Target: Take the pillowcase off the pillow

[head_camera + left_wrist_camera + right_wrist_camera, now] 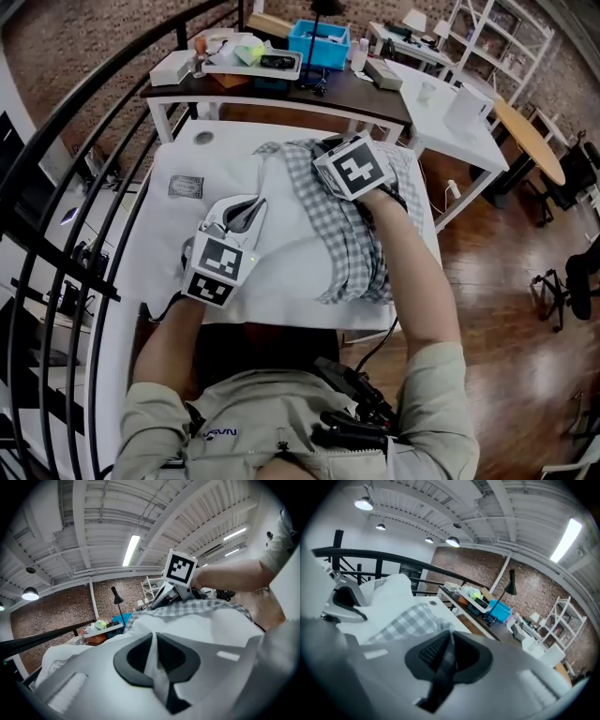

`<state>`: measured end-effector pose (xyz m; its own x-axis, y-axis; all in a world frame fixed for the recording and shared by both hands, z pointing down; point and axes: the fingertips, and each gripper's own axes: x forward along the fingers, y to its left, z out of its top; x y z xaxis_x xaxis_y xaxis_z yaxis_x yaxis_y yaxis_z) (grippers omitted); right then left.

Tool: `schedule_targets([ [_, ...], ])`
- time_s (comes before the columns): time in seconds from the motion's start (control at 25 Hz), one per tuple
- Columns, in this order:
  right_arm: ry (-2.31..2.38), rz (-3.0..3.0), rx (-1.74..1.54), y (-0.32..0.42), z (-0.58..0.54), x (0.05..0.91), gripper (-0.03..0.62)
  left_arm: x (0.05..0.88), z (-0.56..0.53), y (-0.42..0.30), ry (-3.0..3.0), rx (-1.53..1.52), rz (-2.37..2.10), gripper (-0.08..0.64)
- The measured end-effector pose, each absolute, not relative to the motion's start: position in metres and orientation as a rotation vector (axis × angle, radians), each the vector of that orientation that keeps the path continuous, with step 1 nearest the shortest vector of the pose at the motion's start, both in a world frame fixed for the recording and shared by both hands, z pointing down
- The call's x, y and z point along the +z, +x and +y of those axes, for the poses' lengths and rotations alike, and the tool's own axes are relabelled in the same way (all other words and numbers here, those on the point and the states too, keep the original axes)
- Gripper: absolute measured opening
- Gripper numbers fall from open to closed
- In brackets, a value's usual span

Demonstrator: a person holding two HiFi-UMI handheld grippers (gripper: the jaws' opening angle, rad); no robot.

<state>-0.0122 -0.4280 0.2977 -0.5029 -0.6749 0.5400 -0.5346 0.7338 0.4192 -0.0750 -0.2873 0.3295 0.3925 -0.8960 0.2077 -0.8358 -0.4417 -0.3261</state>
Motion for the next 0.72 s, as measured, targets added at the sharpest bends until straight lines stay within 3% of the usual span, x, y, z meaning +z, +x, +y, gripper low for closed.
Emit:
schedule_targets([
  [0.36, 1.278, -2.081, -0.333, 0.072, -0.472, 0.249, 0.017, 0.235, -0.241, -0.115, -2.469, -0.040, 1.603, 0.014],
  [0.72, 1.456, -1.967, -0.130, 0.156, -0.501, 0.296, 0.017, 0.278, -0.266, -0.125, -2.535, -0.131, 1.663, 0.014],
])
